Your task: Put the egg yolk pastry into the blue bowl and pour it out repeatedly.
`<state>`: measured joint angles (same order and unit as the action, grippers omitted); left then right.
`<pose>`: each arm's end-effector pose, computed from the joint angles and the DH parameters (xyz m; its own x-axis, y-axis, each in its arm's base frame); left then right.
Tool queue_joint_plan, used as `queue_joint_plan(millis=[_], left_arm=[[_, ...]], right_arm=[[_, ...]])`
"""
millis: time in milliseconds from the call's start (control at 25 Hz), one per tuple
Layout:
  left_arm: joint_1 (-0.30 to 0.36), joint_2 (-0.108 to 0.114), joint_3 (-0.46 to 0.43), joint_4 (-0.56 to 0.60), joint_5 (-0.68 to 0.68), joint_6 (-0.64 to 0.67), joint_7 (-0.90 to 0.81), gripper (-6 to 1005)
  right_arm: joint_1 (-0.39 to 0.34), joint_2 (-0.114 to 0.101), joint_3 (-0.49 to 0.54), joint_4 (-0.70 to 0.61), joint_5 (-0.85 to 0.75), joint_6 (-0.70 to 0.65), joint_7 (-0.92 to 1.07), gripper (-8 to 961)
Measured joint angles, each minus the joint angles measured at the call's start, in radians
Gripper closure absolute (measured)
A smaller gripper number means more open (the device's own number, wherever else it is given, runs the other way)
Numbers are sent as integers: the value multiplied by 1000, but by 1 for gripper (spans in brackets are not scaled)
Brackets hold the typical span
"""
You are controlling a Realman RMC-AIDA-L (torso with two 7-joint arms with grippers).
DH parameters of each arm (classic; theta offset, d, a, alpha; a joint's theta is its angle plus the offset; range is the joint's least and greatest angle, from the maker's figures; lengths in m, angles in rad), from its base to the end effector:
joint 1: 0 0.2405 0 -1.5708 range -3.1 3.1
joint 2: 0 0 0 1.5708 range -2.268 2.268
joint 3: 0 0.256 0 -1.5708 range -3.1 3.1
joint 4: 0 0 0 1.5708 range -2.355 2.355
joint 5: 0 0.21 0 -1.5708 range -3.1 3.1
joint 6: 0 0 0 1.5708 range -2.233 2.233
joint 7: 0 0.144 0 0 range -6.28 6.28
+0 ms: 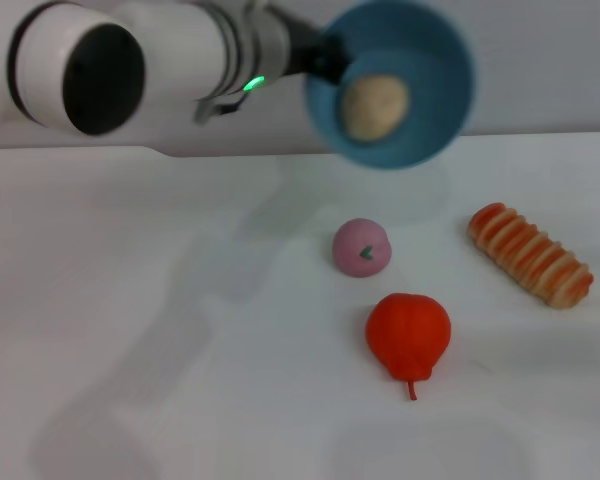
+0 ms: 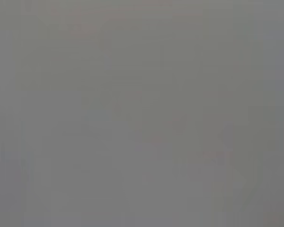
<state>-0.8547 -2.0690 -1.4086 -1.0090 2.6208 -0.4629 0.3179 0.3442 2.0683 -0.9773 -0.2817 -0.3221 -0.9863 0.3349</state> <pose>-0.0685 0.4573 -0.0548 0.9405 0.2112 0.2662 0.3395 -0.6204 -0.7070 0.3888 0.3292 0.0664 0.6913 0.0217 -0.7223 -0.7179 0.1345 -0.6830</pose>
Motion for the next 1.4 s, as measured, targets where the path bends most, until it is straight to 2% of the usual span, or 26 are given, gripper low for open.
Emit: queue_joint_plan(millis=[280,480,640,760,1080,1400], left_arm=[[3,-2,136,-26,6,234,7,1001],[-13,-3,201,-18,7,343,8,1001],[2,-3,292,7,15,568,10,1000],[11,-3,325,20,16,683,10,1000],[-33,-9,352,82,12,745,15,1000],[-47,-10,350,89,5,817,138,1001]], right_arm=[[0,3,-34,19,0,0,2,422],[6,4,-37,22,0,0,1,420],[10,4,-37,24,0,0,1,420],[11,3,-37,24,0,0,4,421],[12,3,-37,24,0,1,6,421],[19,1,-39,28,0,8,2,421]])
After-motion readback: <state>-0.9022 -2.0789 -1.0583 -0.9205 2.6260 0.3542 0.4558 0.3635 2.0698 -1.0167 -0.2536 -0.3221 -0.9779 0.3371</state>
